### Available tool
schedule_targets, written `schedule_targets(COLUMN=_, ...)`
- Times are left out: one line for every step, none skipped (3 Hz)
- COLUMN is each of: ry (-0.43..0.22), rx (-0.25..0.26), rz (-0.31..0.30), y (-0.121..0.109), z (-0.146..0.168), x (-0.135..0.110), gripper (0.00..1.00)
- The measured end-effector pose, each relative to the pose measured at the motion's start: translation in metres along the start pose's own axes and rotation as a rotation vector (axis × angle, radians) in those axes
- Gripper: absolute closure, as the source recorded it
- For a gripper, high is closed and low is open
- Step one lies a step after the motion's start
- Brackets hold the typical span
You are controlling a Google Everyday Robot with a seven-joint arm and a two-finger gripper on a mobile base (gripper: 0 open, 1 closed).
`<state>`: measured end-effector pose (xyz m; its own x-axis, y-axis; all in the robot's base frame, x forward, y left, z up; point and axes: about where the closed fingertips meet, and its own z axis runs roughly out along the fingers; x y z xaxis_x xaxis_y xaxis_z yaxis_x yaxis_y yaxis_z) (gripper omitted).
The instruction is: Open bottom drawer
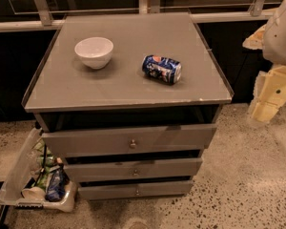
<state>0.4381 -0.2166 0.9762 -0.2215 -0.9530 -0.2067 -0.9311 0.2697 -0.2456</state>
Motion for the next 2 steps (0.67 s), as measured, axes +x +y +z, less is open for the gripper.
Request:
schedule_targets(ry=0.0, rx=0.0, rz=0.0, y=0.0, z=0.0, x=0.0, gripper=0.0)
schedule_targets(ry=-0.035, rx=0.004, rz=-0.018, y=0.012, z=0.005, x=-0.001, gripper=0.0)
